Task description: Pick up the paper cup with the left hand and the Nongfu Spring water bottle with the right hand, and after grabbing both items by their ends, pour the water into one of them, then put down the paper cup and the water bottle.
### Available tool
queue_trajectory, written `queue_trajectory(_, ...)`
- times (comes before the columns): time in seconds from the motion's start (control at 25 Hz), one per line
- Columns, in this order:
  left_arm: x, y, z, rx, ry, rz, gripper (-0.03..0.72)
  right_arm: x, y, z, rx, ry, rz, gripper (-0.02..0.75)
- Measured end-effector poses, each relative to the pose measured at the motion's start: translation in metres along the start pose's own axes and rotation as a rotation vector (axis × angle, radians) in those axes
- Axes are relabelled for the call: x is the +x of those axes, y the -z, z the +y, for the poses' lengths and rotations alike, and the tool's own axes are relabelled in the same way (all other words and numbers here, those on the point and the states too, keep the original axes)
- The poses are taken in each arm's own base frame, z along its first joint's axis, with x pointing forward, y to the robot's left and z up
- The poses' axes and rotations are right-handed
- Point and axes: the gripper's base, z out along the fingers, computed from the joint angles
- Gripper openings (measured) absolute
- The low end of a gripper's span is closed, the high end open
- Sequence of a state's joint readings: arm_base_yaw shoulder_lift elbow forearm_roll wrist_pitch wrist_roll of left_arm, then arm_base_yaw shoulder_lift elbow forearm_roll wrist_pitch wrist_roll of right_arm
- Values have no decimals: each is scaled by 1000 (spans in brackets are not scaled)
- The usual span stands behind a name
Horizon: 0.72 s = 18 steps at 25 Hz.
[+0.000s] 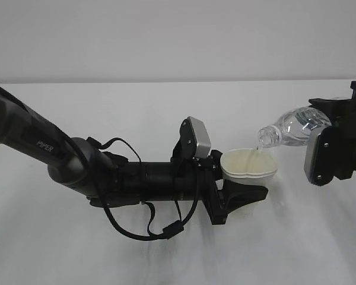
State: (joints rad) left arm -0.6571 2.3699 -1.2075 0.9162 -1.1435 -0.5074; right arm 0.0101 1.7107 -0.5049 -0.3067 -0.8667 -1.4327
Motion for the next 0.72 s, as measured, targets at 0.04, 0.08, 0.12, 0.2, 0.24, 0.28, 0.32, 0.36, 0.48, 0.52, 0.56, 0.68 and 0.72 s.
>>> queue_trajectory(0.04,0,0,0,0,0,0,431,0,0,0,0,1,0,376)
queue_trajectory(0.08,0,0,0,0,0,0,431,0,0,0,-2,4,0,376)
queue_trajectory(0.12,0,0,0,0,0,0,430,0,0,0,-2,5,2,376)
queue_trajectory(0.2,0,0,0,0,0,0,431,0,0,0,-2,12,2,376)
queue_trajectory(0.24,0,0,0,0,0,0,430,0,0,0,-2,12,2,376)
queue_trajectory(0.28,0,0,0,0,0,0,430,0,0,0,-2,12,2,376)
queue_trajectory(0.32,0,0,0,0,0,0,430,0,0,0,-2,14,2,376)
queue_trajectory(0.36,0,0,0,0,0,0,430,0,0,0,-3,19,2,376)
queue_trajectory(0.48,0,0,0,1,-1,1,430,0,0,0,-5,23,2,376)
queue_trajectory(0.52,0,0,0,1,-1,1,430,0,0,0,-5,24,2,376)
queue_trajectory(0.56,0,0,0,1,-1,1,431,0,0,0,-5,23,3,376)
queue_trajectory(0.68,0,0,0,1,-1,1,430,0,0,0,-5,23,3,376)
queue_trajectory(0.72,0,0,0,1,-1,1,430,0,0,0,-5,24,3,376)
